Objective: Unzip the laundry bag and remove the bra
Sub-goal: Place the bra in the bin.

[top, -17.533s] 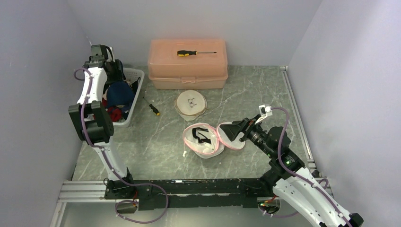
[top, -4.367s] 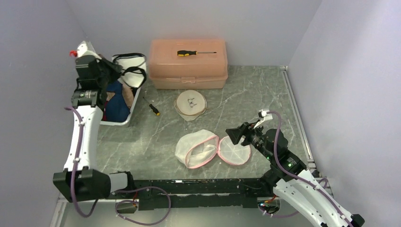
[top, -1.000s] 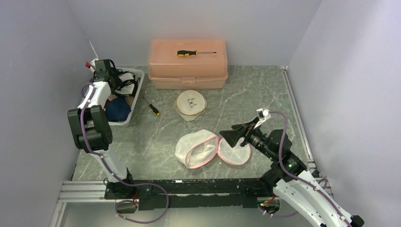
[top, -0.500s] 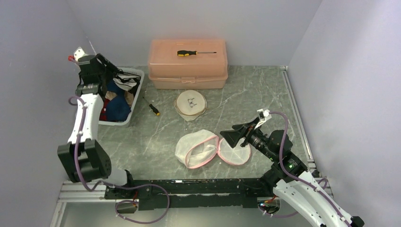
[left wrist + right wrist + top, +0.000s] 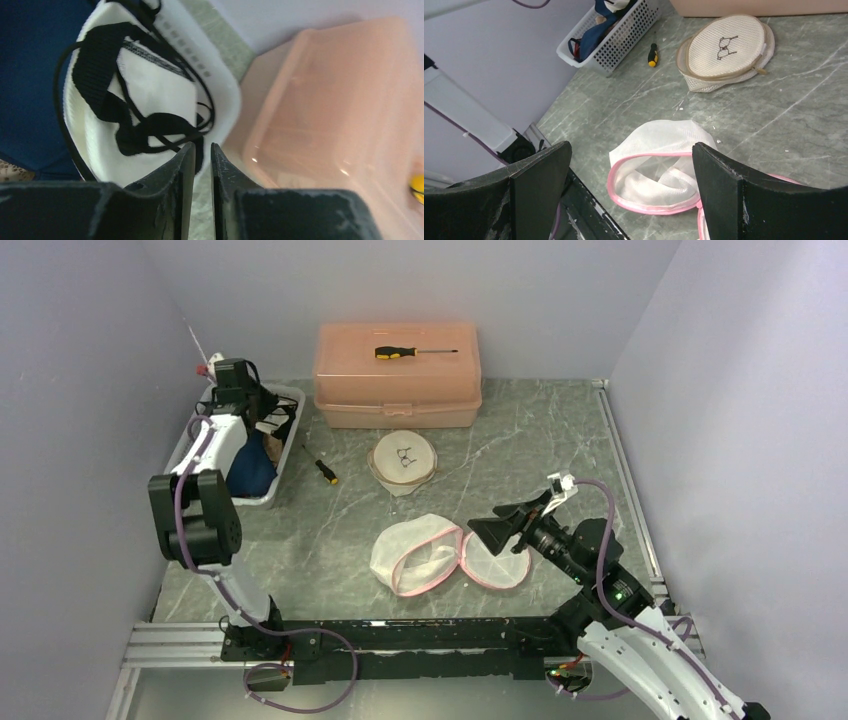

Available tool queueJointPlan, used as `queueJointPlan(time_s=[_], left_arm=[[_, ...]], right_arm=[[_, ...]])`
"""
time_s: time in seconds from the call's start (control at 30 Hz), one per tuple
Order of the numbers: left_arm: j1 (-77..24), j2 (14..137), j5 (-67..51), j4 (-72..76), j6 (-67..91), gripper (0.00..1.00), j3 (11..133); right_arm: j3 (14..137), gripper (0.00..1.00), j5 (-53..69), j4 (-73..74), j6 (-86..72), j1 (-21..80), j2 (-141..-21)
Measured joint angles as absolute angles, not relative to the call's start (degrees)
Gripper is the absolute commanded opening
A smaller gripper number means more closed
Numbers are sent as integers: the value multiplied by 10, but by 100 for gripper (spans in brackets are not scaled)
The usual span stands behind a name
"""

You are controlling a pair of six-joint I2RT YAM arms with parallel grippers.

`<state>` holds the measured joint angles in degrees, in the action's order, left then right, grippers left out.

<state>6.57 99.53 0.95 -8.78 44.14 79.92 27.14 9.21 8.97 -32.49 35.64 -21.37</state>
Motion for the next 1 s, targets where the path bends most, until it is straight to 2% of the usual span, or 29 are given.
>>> queueJointPlan(time_s=[0.27,0.7,1.0], left_arm=[[68,1035,90,-131,442,19,800],[80,1035,134,-139,447,22,725],[82,973,119,-141,442,49,706]], right_arm=[[271,95,82,109,-315,356,-194],[271,95,75,129,-310,356,-187],[274,96,69,140,-301,356,-194]])
